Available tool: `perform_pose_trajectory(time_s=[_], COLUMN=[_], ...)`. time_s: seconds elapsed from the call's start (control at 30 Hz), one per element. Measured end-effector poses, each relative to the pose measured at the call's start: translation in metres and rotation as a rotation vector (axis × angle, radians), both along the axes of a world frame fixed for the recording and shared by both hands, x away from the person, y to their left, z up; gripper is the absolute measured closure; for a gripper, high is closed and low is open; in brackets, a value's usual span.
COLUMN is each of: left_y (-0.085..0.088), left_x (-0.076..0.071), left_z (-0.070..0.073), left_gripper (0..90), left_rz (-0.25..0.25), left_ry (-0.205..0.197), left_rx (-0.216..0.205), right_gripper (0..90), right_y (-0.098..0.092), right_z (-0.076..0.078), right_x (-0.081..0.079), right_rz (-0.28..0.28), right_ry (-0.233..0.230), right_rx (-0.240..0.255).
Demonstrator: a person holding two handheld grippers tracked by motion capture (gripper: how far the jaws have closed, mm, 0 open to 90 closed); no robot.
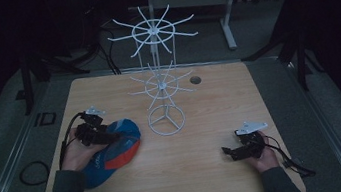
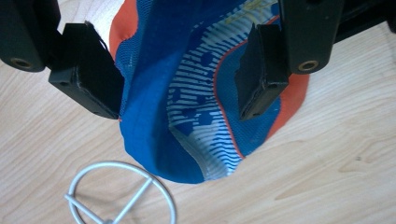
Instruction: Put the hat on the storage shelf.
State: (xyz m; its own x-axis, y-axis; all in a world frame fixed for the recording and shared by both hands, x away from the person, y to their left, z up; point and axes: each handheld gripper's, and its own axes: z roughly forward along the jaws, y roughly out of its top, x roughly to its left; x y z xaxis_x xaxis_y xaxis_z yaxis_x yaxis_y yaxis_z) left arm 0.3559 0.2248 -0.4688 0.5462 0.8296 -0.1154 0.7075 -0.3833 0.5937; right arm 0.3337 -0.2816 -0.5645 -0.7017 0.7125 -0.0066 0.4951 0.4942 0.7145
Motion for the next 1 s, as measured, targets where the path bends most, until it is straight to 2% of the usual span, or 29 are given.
perform_pose_trajectory(time_s=[0.27,0.67,0.77,1.0], left_y=[-0.007,-0.014,-0.015,-0.016], left_x=[0.005,0.011,0.011,0.013], left_z=[-0.009,-0.021,-0.022,-0.027], left_gripper=[31.8,30.3,33.1,44.1], left_rz=[-0.023,-0.046,-0.046,-0.043], left_ry=[0.041,0.107,0.117,0.156], left_rx=[0.019,0.076,0.081,0.139], right_gripper=[10.7,10.7,10.7,10.7], right_y=[0.000,0.000,0.000,0.000], right_z=[0.000,0.000,0.000,0.000], right_x=[0.000,0.000,0.000,0.000], right_rz=[0.000,0.000,0.000,0.000], right_ry=[0.000,0.000,0.000,0.001], right_rx=[0.000,0.000,0.000,0.000])
